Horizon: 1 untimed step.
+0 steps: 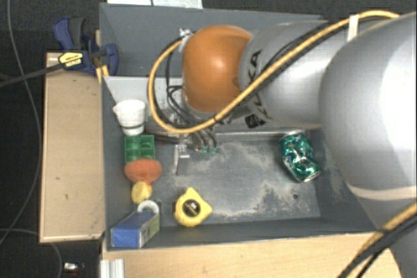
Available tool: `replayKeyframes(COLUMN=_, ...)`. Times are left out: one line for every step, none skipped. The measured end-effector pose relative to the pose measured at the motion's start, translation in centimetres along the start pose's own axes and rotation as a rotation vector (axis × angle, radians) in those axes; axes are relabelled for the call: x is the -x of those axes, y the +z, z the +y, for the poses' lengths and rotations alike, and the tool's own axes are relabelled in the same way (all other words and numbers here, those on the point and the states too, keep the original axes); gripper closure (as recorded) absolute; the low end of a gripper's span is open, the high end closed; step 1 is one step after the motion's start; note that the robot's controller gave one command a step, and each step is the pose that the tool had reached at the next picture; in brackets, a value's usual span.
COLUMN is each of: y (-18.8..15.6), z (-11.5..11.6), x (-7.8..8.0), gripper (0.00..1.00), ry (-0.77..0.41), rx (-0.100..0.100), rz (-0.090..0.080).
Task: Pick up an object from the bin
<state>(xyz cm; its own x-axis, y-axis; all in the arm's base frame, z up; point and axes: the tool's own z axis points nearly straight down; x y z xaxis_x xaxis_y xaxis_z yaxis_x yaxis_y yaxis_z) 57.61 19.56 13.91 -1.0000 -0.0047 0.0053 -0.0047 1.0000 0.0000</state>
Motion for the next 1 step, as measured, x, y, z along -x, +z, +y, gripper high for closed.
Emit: replayKeyframes(y=-0.48, z=-0.1, x=0.21, gripper=0.0, ry=0.005, rx=0.001, rz=-0.008)
